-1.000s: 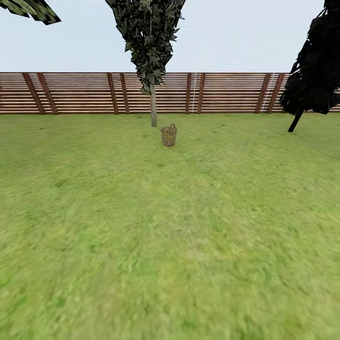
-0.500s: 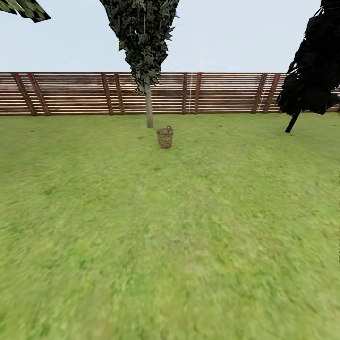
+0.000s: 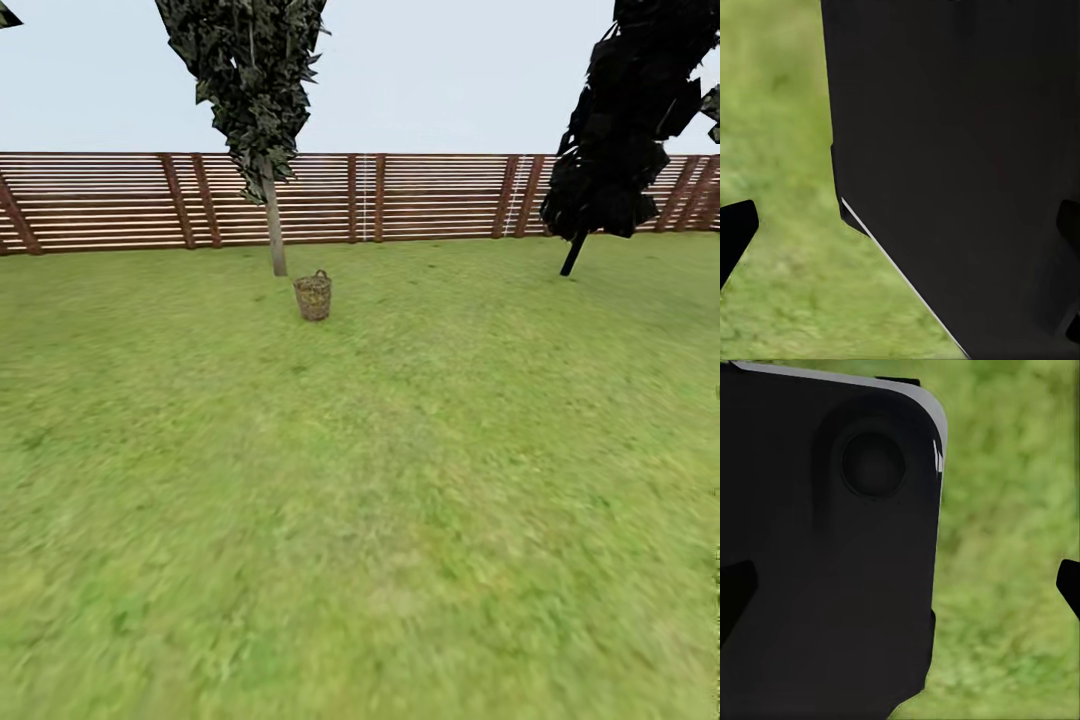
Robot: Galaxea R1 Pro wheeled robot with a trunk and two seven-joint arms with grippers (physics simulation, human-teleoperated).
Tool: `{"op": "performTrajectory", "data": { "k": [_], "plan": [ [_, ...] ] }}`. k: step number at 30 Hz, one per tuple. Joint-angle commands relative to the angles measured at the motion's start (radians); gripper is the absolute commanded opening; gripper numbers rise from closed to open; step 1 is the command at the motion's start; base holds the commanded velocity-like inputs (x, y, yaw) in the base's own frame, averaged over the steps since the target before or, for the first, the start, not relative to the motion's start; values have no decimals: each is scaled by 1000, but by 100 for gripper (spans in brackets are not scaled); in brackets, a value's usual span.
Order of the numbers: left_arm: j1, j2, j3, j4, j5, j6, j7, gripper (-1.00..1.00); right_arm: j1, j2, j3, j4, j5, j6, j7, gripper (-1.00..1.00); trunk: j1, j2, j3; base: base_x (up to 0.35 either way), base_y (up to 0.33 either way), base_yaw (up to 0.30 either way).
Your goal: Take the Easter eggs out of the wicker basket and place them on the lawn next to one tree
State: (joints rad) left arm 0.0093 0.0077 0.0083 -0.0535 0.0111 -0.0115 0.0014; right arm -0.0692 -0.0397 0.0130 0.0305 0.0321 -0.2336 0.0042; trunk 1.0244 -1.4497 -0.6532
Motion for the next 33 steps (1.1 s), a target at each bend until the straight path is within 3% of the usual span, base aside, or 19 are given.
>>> {"op": "performTrajectory", "data": {
  "k": [1, 33],
  "plan": [
    [1, 0, 1, -2, 1, -1, 0, 100, -1, 0, 1, 3, 3, -6, 0, 100, 1, 0, -1, 328, 0, -236],
    [1, 0, 1, -2, 1, -1, 0, 100, -1, 0, 1, 3, 5, -5, 0, 100, 1, 0, -1, 328, 0, -22]
  ]
}}
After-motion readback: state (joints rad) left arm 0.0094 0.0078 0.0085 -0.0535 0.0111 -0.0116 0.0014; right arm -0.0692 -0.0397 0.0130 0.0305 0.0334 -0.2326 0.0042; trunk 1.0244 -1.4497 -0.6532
